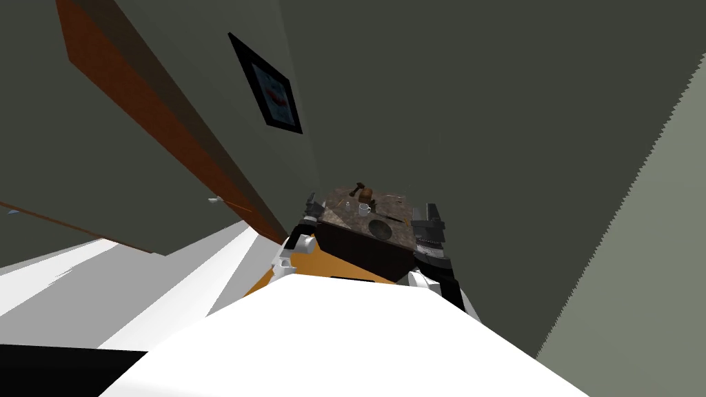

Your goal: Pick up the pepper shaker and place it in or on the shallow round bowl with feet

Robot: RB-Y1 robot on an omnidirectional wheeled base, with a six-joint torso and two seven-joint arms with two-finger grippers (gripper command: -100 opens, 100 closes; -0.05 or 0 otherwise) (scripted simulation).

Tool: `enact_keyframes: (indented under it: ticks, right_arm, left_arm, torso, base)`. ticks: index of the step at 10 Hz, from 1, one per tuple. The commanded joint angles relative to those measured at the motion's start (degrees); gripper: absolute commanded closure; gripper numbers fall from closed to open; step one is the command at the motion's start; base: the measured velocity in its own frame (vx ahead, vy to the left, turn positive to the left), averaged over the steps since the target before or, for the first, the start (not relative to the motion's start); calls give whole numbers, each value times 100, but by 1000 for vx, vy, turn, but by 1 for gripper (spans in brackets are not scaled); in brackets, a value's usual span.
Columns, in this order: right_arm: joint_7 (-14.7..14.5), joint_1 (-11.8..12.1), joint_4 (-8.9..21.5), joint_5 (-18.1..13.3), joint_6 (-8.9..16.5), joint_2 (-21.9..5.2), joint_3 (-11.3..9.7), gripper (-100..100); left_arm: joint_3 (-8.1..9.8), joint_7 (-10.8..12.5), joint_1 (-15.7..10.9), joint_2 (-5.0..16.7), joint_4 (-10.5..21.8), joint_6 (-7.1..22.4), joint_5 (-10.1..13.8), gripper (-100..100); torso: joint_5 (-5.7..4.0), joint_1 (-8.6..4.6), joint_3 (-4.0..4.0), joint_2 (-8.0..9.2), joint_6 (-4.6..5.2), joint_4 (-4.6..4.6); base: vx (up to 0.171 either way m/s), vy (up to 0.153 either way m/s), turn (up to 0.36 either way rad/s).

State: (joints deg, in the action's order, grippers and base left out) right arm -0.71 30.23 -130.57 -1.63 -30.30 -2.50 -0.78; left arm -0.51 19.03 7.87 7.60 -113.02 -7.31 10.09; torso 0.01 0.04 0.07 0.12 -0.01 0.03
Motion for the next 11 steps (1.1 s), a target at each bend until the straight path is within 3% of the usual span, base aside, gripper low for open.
enact_keyframes:
  ticks: [1, 2, 3, 4, 7, 8, 9, 10, 11]
  right_arm:
    - [0, 0, 0, 0, 0, 0, 0, 0]
    - [0, 0, 0, 0, 0, 0, 0, 0]
    - [0, 0, 0, 0, 0, 0, 0, 0]
    - [0, 0, 0, 0, 0, 0, 0, 0]
    - [0, 0, 0, 0, 0, 0, 0, 0]
    - [0, 0, 0, 0, 0, 0, 0, 0]
    - [0, 0, 0, 0, 0, 0, 0, 0]
    - [0, 0, 0, 0, 0, 0, 0, 0]
    - [0, 0, 0, 0, 0, 0, 0, 0]
  left_arm:
    - [-9, 196, -286, 38, 286, 286, 57, -100]
    - [-9, 196, -294, 38, 310, 292, 57, -100]
    - [-7, 374, -549, 81, 589, 488, 117, -100]
    - [-7, 374, -568, 81, 599, 559, 117, -100]
    - [7, 735, -1065, 159, 1136, 1019, 242, -100]
    - [7, 735, -1143, 159, 1226, 1122, 242, -100]
    - [18, 917, -1370, 197, 1397, 1362, 308, -100]
    - [18, 917, -1444, 197, 1560, 1415, 308, -100]
    - [32, 1099, -1664, 233, 1721, 1652, 375, -100]
  torso:
    - [0, 0, 0, 0, 0, 0]
    - [0, 0, 0, 0, 1, 0]
    - [-1, -2, 0, -1, 1, 0]
    - [-1, -3, -1, -2, 1, 0]
    - [-1, -4, -2, -4, 1, -1]
    - [-2, -5, -3, -5, 1, -1]
    - [-2, -5, -3, -6, 1, -1]
    - [-1, -5, -3, -5, 1, -1]
    - [-2, -7, -3, -6, 1, -1]
  base:
    - [-40, 12, 43]
    - [-33, 7, 11]
    - [-30, 5, 28]
    - [-28, 2, 13]
    - [-29, 4, 17]
    - [-22, 4, 9]
    - [-29, 2, 12]
    - [-21, -1, 5]
    - [-17, -3, 2]
